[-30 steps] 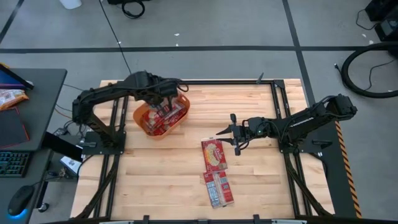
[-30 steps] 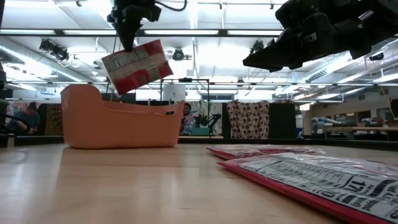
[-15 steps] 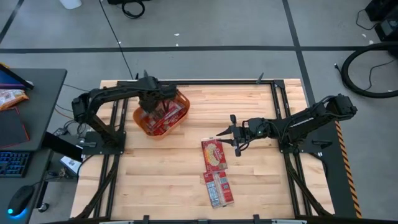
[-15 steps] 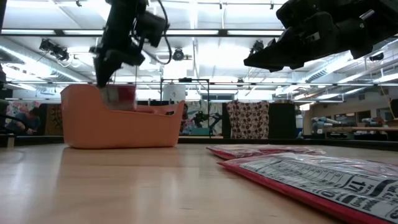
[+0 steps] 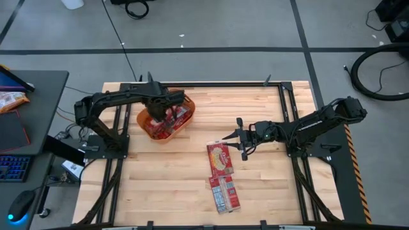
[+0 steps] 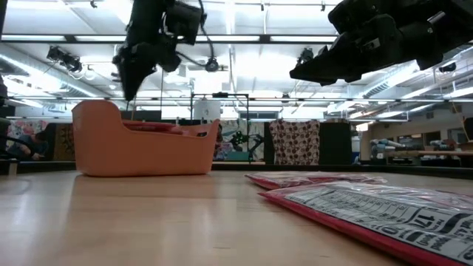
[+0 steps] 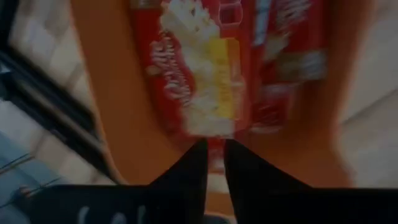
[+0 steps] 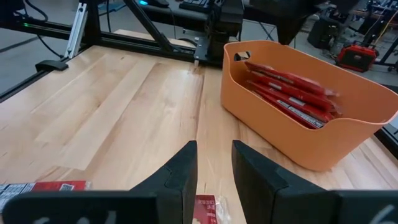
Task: Sort popcorn bags into baskets
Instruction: Put the red popcorn bag into the orange bin
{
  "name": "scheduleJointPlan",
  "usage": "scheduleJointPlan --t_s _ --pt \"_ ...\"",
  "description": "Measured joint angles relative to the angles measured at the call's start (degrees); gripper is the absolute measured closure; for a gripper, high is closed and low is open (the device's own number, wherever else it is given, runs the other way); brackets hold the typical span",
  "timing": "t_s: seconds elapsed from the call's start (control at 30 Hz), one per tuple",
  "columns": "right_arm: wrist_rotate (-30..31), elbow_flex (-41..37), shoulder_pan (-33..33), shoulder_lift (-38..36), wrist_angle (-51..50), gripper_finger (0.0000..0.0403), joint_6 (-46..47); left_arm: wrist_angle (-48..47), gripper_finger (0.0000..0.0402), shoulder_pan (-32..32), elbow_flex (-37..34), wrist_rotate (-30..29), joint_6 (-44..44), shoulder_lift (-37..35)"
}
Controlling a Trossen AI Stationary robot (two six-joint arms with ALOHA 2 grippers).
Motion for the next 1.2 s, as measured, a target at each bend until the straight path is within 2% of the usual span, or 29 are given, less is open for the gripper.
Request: scheduleJointPlan --t_s 0.13,0.2,0.4,0.53,0.67,0.77,1.03,1.2 --pt "-0.5 0.0 0.0 0.0 0.0 0.0298 0.0 10.0 0.0313 -3.2 1.4 7.3 -0.7 0.0" --pt "-0.7 0.0 0.0 0.0 -0.1 0.0298 0.0 16.5 0.0305 -5.3 1.4 8.9 0.2 0.0" --pt "-0.9 0.0 0.0 0.0 -2.3 0.0298 -0.1 38.9 0.0301 -13.3 -2.0 5.4 8.6 0.0" --pt "1.3 0.0 0.0 0.0 -10.1 0.0298 -2.5 48.8 0.0301 -18.1 -3.4 1.2 11.0 0.7" --pt "9.0 0.0 0.0 -0.1 -17.0 0.0298 -3.1 53.6 0.0301 -21.8 -3.4 -4.7 11.3 2.4" --pt "13.1 0.0 -0.1 -0.8 -19.4 0.0298 -2.6 55.0 0.0301 -23.9 -3.4 -6.6 11.3 5.4" --pt "12.2 0.0 0.0 -6.2 -24.4 0.0298 -1.3 55.3 0.0301 -27.1 -2.8 -6.2 11.1 12.7" --pt "12.2 0.0 0.8 -11.4 -25.3 0.0298 -1.2 50.9 0.0301 -28.0 2.9 -8.3 14.0 18.4"
